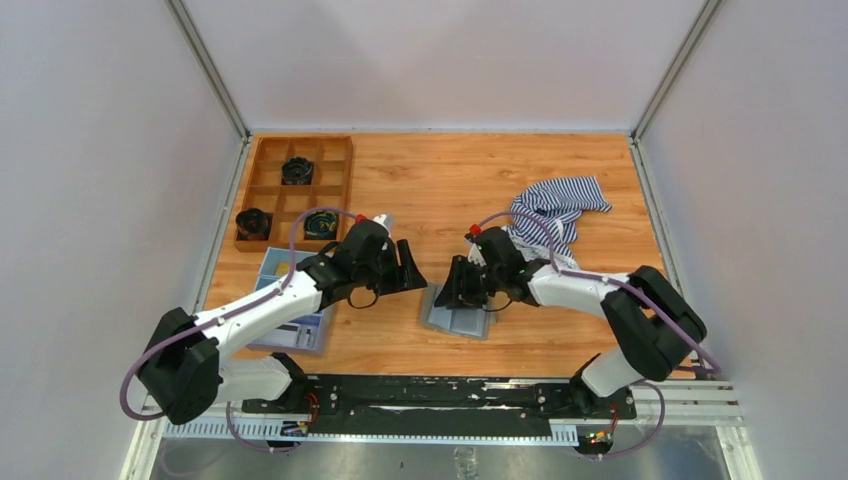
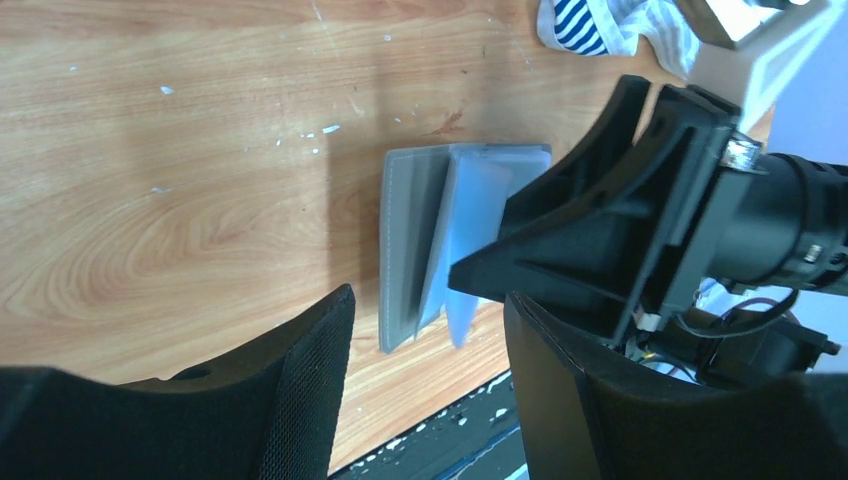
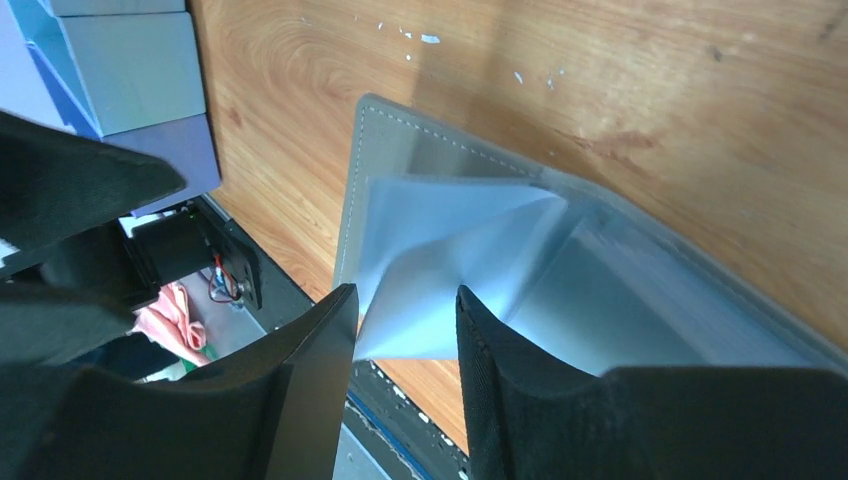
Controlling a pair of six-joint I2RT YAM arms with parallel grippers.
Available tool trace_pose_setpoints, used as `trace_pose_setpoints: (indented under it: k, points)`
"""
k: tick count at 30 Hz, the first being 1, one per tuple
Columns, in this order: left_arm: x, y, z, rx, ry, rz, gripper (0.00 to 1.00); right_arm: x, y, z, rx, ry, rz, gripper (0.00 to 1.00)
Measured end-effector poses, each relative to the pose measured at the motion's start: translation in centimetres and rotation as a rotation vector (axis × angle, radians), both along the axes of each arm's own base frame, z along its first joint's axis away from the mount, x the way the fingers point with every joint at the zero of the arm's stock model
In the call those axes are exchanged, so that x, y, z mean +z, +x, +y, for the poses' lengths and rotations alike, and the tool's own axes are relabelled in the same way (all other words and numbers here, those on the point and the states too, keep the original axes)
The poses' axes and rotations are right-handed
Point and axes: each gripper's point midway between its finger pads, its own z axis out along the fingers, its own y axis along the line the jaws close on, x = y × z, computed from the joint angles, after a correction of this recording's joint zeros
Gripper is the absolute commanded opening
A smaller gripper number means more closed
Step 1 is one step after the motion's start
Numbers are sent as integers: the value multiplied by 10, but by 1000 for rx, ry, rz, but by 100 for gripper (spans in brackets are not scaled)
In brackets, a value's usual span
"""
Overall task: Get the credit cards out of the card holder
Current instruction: Remove the credit card from the card holder.
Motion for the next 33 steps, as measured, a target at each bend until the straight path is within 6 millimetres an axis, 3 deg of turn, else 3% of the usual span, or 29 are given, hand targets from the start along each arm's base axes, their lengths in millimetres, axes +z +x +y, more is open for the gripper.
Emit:
trace_pose_setpoints:
  k: [8, 12, 15, 17, 23, 33]
  points:
    - [9, -5, 6, 4, -14, -12, 61, -13, 2, 11, 29, -34, 22, 45]
    - [14, -6, -3, -14, -50, -16, 61, 14, 6, -2, -8, -25, -70, 46]
    - [17, -14, -19, -57, -78, -21, 61, 43, 13, -23, -75, 13, -165, 46]
    - [17, -23, -33, -102, -90, -15, 61, 47, 18, -41, -130, 20, -191, 46]
    - [16, -34, -73, -193, -125, 2, 61, 5, 5, -79, -214, -64, -85, 46]
    - [-10, -30, -79, -196, -87, 50, 60, -7, -4, -80, -196, -73, -37, 45]
